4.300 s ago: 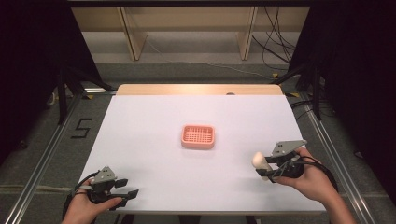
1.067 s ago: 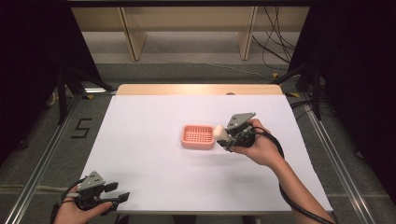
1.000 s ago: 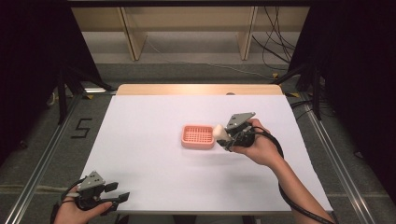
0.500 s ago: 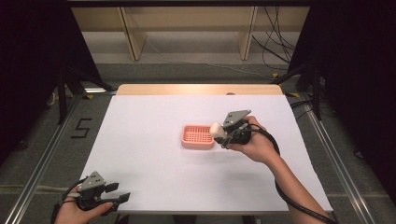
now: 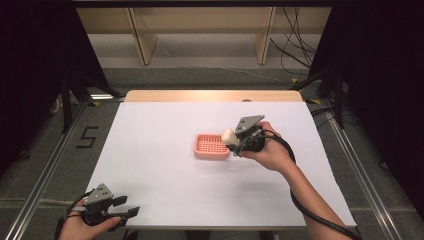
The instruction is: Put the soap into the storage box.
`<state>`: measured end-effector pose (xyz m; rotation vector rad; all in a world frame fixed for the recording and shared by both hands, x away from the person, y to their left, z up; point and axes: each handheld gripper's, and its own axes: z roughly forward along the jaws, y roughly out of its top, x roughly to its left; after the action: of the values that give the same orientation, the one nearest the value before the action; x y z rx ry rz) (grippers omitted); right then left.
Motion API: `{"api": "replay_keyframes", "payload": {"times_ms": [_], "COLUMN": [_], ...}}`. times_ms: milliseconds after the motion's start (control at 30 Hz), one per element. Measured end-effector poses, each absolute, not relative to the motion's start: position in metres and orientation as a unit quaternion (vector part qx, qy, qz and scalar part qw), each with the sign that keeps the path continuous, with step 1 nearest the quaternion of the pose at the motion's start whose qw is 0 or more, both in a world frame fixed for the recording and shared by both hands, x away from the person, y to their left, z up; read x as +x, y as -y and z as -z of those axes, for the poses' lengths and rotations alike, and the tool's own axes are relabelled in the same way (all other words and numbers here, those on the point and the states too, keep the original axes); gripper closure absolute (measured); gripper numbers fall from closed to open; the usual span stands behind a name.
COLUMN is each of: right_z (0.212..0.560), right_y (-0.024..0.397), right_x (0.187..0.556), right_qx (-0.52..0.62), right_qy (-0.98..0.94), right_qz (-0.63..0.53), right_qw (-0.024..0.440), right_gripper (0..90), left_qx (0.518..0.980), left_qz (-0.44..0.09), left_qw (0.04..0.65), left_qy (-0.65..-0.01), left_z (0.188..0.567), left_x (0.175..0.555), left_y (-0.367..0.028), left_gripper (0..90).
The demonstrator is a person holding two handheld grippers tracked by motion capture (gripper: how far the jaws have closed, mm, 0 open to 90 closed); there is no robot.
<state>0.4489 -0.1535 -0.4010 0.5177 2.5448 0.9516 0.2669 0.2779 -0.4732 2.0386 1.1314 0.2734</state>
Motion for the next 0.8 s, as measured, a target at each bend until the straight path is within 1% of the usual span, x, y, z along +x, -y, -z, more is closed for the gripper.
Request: {"api": "replay_keyframes", "payload": {"times_ms": [33, 100, 400, 433, 467, 600, 800], "right_z": [0.402, 0.402, 0.404, 0.404, 0.404, 0.403, 0.402], "right_y": [0.152, 0.151, 0.145, 0.145, 0.143, 0.142, 0.14], "right_x": [0.448, 0.449, 0.454, 0.455, 0.454, 0.457, 0.459], "right_qx": [0.195, 0.202, 0.195, 0.197, 0.199, 0.184, 0.196], "right_qy": [-0.904, -0.905, -0.905, -0.905, -0.904, -0.907, -0.906], "right_qz": [-0.338, -0.332, -0.335, -0.332, -0.335, -0.335, -0.333], "right_qw": [0.176, 0.172, 0.175, 0.181, 0.173, 0.177, 0.173], "right_gripper": [50.0, 50.0, 50.0, 50.0, 50.0, 50.0, 50.0], "left_qx": [0.8, 0.802, 0.799, 0.8, 0.803, 0.803, 0.806], "left_qz": [-0.108, -0.105, -0.108, -0.108, -0.104, -0.104, -0.105], "left_qw": [0.387, 0.386, 0.39, 0.388, 0.384, 0.385, 0.381], "left_qy": [-0.445, -0.444, -0.445, -0.444, -0.443, -0.443, -0.44], "left_z": [0.473, 0.472, 0.473, 0.473, 0.472, 0.473, 0.472], "left_x": [0.267, 0.267, 0.267, 0.267, 0.267, 0.267, 0.267], "left_y": [-0.278, -0.279, -0.278, -0.278, -0.279, -0.278, -0.279], "left_gripper": [36.3, 36.3, 36.3, 36.3, 36.3, 36.3, 36.3]}}
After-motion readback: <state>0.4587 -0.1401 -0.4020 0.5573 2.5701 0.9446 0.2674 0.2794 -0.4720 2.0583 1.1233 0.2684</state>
